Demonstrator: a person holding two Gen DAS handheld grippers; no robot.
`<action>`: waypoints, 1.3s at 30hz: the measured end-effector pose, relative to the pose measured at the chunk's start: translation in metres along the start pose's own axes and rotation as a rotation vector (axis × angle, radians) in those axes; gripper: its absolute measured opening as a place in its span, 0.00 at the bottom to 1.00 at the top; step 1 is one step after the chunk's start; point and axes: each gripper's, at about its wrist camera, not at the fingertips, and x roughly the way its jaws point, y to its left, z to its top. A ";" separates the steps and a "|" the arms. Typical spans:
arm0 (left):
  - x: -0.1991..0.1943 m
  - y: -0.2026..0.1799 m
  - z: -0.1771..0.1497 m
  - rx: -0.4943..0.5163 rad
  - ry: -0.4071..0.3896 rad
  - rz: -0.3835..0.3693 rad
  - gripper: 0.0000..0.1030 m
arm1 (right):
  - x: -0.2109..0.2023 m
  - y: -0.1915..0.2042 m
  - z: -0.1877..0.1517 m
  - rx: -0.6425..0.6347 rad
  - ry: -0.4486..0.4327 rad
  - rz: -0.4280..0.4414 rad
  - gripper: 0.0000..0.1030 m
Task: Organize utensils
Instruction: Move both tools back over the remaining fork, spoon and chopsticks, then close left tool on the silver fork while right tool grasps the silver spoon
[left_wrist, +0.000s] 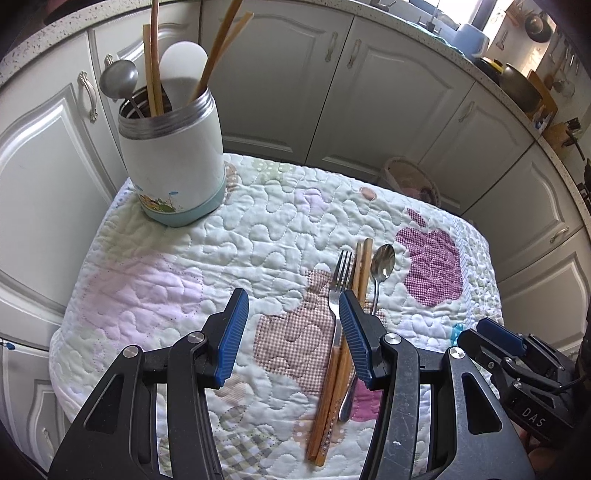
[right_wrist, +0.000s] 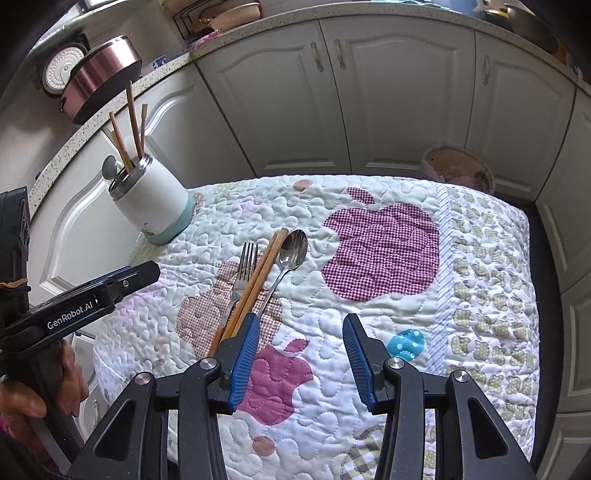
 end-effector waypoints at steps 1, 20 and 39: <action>0.002 0.000 0.000 0.001 0.003 -0.001 0.49 | 0.001 0.000 0.001 -0.001 0.000 0.001 0.44; 0.056 0.006 0.011 0.033 0.106 -0.175 0.54 | 0.070 -0.009 0.037 -0.032 0.041 0.038 0.44; 0.113 -0.029 0.029 0.199 0.150 -0.272 0.11 | 0.079 -0.034 0.053 -0.001 0.062 0.066 0.44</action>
